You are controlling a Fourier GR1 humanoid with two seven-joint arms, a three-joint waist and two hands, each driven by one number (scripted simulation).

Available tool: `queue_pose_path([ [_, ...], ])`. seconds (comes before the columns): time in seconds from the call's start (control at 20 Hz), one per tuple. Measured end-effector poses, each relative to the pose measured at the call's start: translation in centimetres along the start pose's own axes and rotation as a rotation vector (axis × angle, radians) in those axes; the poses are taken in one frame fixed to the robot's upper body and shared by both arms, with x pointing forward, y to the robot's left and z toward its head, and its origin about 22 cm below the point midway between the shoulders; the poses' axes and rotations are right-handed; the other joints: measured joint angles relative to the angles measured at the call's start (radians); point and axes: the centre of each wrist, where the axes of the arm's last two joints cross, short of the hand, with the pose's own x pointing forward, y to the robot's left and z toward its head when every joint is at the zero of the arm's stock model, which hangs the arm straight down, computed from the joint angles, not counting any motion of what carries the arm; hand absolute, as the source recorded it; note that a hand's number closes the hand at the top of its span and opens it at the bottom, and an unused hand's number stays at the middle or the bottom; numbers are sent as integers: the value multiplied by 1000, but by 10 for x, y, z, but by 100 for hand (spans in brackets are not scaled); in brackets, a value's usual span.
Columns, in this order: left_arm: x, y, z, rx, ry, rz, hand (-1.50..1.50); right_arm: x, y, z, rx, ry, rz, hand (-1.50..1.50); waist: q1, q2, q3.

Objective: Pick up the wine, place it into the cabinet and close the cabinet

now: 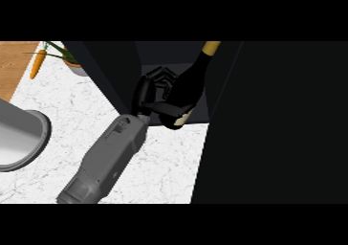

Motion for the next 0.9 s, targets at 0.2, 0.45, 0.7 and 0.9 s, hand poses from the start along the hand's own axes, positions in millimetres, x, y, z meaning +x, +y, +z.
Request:
queue_pose_path([
  [0.2,0,-2,-10,5,27,-75,150,-3,3,5,10,-2,-25,-150,-8,1,0],
  [0.45,1,1,-22,43,83,-115,150,-3,4,4,13,-10,-35,-150,-19,8,0],
  [0.7,5,3,-31,97,105,-83,150,-4,2,5,24,-12,-30,-150,-29,11,0],
  [0.9,4,7,-33,123,124,-80,150,-5,2,6,27,-12,-33,-150,-38,17,0],
])
